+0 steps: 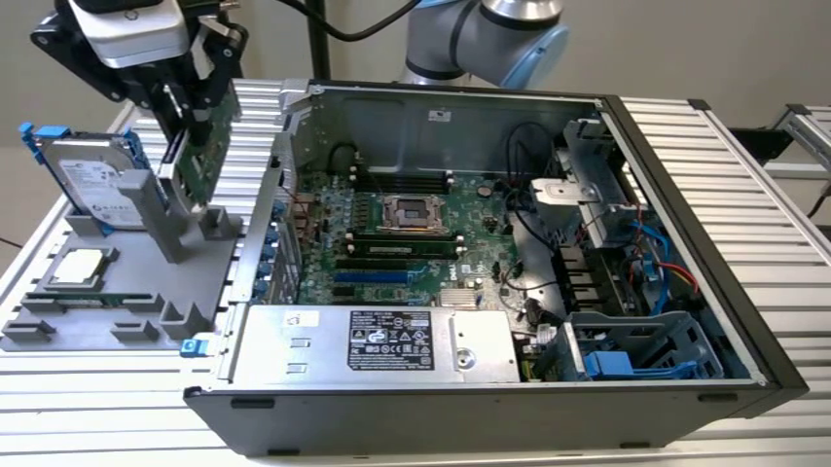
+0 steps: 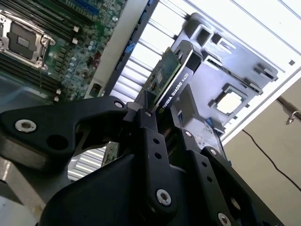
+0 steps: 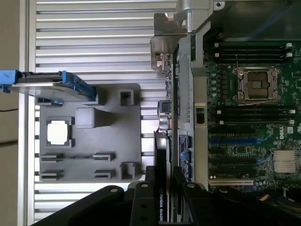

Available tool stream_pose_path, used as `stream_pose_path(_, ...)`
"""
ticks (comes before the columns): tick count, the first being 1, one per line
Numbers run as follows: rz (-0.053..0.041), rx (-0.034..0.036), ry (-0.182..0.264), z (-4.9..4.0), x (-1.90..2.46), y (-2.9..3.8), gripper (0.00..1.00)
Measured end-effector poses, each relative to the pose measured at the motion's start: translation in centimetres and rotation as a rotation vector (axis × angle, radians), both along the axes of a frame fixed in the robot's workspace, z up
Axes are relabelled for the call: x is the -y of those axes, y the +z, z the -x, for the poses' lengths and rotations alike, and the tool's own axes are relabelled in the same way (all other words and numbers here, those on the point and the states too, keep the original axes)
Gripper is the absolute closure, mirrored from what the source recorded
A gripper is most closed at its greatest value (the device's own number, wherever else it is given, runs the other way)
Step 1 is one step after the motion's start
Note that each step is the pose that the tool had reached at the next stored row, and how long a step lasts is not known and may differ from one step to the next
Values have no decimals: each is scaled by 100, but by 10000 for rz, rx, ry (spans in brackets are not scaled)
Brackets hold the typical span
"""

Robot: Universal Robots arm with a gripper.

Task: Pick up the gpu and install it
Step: 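Pick up the gpu and move the gpu toward the slot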

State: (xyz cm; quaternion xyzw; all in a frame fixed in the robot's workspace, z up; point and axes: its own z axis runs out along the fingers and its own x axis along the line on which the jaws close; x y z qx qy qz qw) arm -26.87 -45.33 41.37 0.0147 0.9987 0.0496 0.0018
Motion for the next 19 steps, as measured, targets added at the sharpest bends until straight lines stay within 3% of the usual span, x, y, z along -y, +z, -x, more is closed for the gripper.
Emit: stream_pose_path(19,-1,1,0,-248,0,0,100)
